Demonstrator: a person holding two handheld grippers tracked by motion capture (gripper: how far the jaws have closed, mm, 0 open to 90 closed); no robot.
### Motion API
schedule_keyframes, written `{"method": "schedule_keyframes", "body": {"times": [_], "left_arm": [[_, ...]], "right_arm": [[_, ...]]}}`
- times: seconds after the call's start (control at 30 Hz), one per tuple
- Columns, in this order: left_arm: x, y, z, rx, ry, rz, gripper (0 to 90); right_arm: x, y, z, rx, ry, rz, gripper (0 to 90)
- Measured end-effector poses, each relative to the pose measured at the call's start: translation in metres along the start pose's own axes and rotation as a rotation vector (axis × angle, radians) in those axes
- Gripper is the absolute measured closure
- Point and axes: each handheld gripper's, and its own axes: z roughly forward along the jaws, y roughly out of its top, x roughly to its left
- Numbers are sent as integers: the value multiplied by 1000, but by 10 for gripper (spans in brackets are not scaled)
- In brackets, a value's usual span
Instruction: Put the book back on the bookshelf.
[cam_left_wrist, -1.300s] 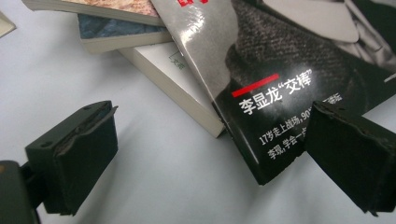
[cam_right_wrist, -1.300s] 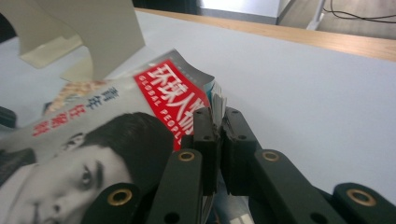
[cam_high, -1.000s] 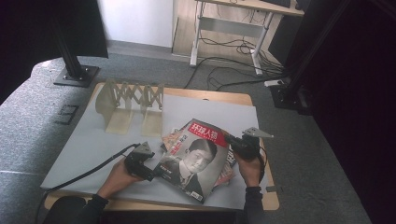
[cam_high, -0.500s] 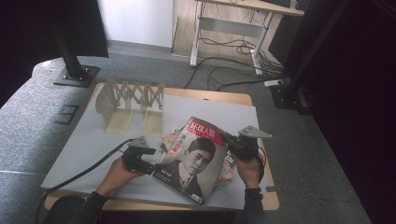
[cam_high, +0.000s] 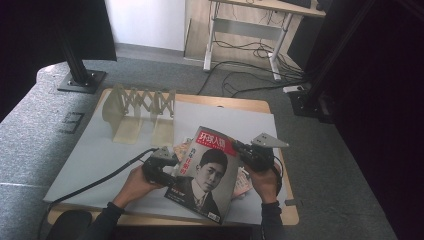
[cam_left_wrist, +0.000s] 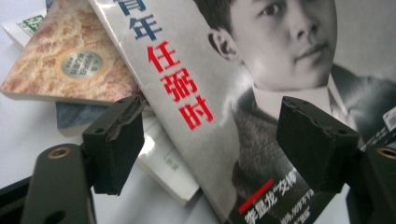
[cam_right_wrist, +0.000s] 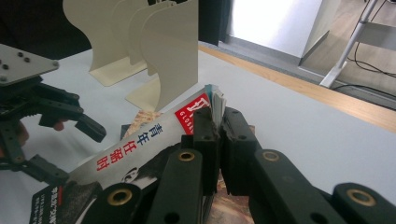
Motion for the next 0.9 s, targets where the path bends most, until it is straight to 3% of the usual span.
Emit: {"method": "schedule_keyframes", "body": {"times": [0.17, 0.27, 0.33, 0.5, 0.7, 0.73, 0.77, 0.8, 0.9], "left_arm": [[9, 3, 0, -9, 12, -12, 257], [10, 5, 1, 6, 17, 2, 257], [10, 11, 4, 34, 30, 37, 257], [15, 18, 6, 23, 15, 28, 266], [23, 24, 10, 23, -28, 18, 323], [24, 24, 13, 22, -63, 13, 347], [24, 24, 13, 22, -63, 13, 372], [22, 24, 15, 29, -90, 15, 398], [22, 22, 16, 47, -96, 22, 447]], "right_arm": [[6, 7, -3, -5, 13, -19, 834], [10, 10, -6, -10, 21, -33, 833], [12, 12, -7, -15, 28, -39, 832], [17, 17, -12, -24, 39, -56, 831], [23, 23, -20, -47, 62, -78, 830], [23, 24, -20, -49, 67, -83, 830], [23, 24, -20, -49, 67, -83, 830], [24, 24, -21, -53, 72, -92, 828], [26, 24, -21, -55, 73, -103, 822]]}}
